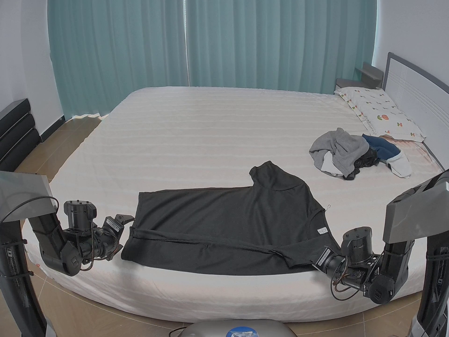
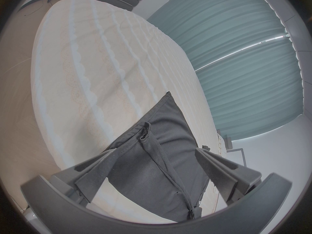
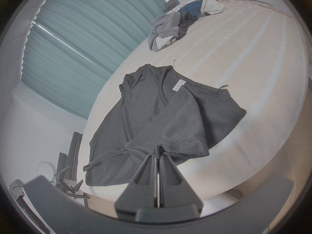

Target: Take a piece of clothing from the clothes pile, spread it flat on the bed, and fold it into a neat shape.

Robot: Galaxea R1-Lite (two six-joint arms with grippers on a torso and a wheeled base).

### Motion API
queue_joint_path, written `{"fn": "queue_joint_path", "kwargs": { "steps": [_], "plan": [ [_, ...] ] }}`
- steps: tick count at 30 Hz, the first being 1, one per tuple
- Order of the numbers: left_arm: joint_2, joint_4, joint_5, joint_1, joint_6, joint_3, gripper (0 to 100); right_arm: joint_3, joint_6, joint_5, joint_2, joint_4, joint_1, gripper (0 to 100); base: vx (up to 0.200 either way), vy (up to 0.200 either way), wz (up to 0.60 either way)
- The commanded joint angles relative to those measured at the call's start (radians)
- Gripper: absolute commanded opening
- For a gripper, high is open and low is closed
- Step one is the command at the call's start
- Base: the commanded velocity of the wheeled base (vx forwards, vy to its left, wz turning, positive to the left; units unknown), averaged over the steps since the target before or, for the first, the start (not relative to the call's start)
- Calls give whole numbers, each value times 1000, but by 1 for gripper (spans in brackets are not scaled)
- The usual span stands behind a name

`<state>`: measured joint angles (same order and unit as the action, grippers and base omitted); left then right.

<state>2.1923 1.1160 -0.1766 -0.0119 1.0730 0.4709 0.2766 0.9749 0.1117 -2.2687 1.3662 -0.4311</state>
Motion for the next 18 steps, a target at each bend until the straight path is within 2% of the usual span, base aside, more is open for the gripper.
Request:
{"fn": "queue_joint_path", "kwargs": {
  "steps": [1, 8, 11, 12, 18],
  "plan": [
    [1, 1, 0, 0, 1, 0, 100, -5, -2, 0, -11, 1, -2, 100, 0, 0, 0],
    [1, 1, 0, 0, 1, 0, 100, -40, -5, 2, 8, 4, -9, 100, 0, 0, 0],
    [1, 1, 0, 0, 1, 0, 100, -51, -8, 2, 64, -9, 18, 100, 0, 0, 0],
    [1, 1, 0, 0, 1, 0, 100, -43, -39, 2, 98, -9, 58, 100, 0, 0, 0],
    [1, -1, 0, 0, 1, 0, 100, 7, -151, -14, 113, -30, 153, 100, 0, 0, 0]
  ]
}}
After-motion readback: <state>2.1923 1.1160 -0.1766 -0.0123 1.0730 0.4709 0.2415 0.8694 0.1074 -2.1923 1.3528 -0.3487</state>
